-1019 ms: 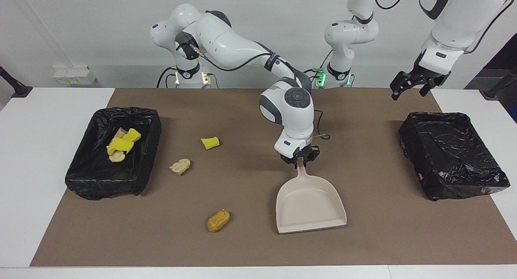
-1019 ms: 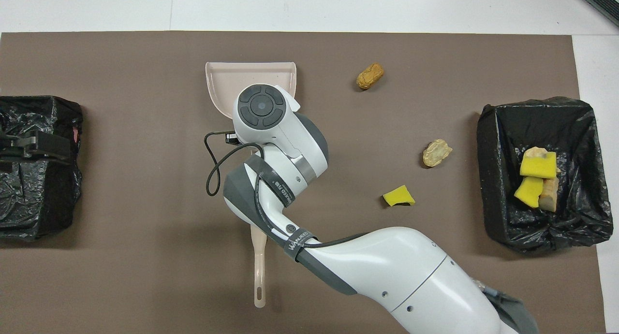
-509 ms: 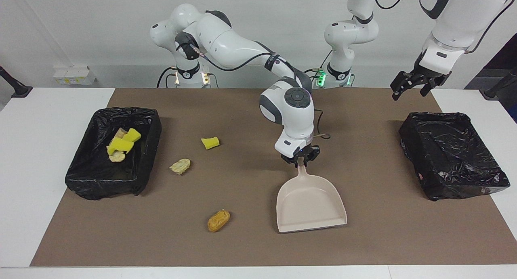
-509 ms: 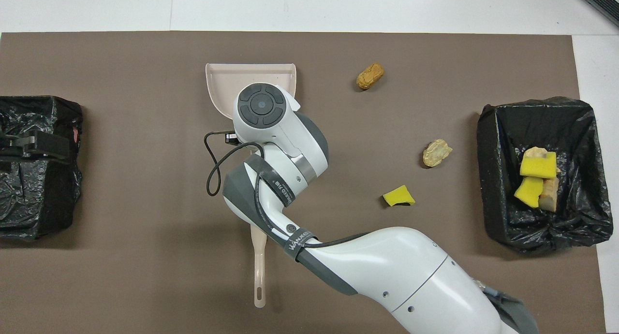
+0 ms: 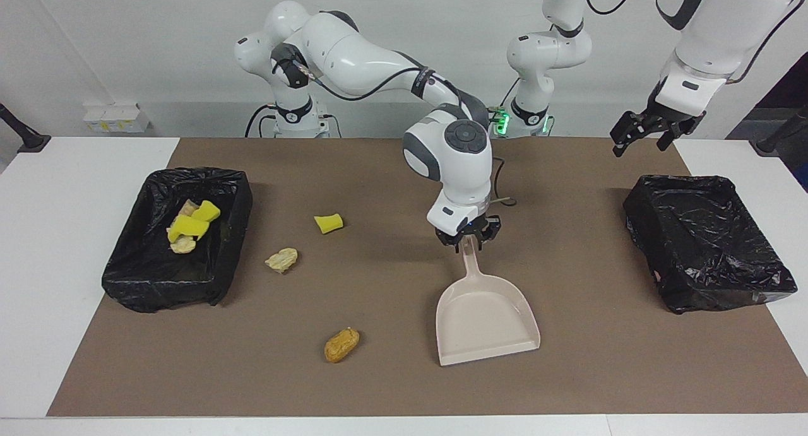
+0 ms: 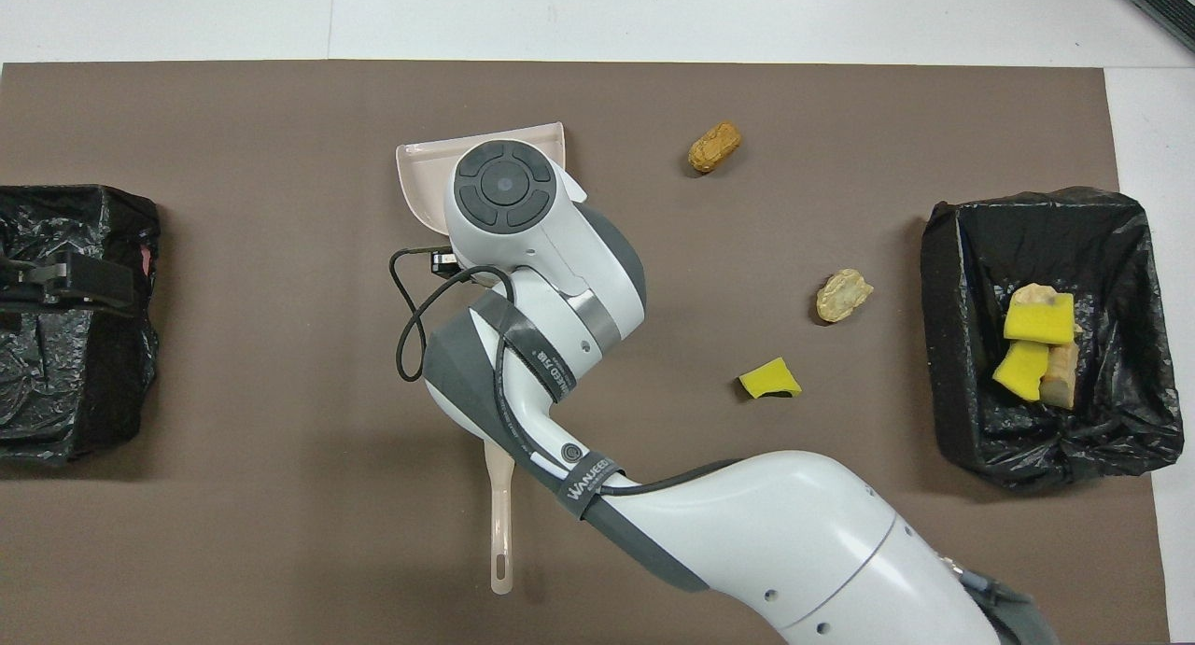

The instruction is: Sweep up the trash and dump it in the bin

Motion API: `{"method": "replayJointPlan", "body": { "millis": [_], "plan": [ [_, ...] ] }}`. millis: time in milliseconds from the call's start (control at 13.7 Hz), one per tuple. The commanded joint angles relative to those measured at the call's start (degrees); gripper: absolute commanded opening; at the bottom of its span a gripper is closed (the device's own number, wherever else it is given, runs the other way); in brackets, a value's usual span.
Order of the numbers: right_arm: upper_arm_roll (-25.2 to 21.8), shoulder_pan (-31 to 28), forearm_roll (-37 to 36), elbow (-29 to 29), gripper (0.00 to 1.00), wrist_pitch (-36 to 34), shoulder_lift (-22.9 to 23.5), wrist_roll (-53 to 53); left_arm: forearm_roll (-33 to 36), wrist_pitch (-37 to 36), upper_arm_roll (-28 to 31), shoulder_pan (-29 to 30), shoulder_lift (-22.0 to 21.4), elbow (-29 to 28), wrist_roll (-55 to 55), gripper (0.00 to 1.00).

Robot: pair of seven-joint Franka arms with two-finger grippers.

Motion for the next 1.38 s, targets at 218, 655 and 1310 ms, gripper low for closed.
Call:
{"method": "replayJointPlan", "body": {
  "millis": [218,655,1310],
  "plan": [
    [0.4,0.2,4.8,-14.4,0.74,-5.7,-14.2,6.4,-3.2,9.8,-0.8,-0.4,2.2,-0.5,-0.1,1.0],
    [0.6,4.7,7.2,-39.2,0.86,3.2,-28.1,9.4,-4.0,16.9,-1.2,-10.8,9.7,0.2,-11.0,1.0],
    [1.0,10.4,8.4,-56.8,0.81,13.3,-33.1,11.8,-4.1,28.0,-1.2,-23.6,22.6,-0.8,-17.0,1.0]
  ]
}}
